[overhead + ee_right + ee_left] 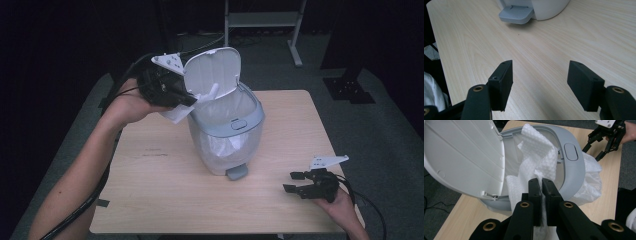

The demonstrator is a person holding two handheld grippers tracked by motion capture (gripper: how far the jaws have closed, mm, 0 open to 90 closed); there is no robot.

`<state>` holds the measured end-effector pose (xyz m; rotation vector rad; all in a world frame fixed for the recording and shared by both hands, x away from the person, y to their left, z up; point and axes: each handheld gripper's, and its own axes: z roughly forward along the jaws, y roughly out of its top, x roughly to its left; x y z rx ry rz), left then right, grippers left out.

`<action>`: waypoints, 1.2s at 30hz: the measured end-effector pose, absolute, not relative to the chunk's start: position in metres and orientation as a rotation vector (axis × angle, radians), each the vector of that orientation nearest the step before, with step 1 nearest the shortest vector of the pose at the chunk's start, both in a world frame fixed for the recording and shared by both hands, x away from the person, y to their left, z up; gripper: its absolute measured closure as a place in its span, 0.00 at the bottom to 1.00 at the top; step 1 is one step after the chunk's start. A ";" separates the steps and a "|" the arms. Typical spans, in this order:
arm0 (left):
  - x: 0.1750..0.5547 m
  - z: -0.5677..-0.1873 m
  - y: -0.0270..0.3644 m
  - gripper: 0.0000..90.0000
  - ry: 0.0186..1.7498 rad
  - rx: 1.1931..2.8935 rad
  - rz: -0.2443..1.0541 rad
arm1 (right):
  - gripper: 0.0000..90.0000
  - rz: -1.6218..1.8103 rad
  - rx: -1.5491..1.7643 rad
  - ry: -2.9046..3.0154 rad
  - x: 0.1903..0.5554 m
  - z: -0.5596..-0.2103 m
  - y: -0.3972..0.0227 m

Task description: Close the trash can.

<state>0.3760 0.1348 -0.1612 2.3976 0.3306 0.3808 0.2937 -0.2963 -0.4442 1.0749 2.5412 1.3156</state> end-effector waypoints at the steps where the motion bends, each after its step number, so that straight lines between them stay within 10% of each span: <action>1: 0.376 -0.161 0.135 0.95 0.331 2.398 0.381 | 0.40 1.316 1.075 2.541 0.294 -0.444 -0.296; 36: 0.413 -0.177 0.084 0.94 0.306 2.443 0.330 | 0.40 1.347 1.073 2.540 0.293 -0.444 -0.295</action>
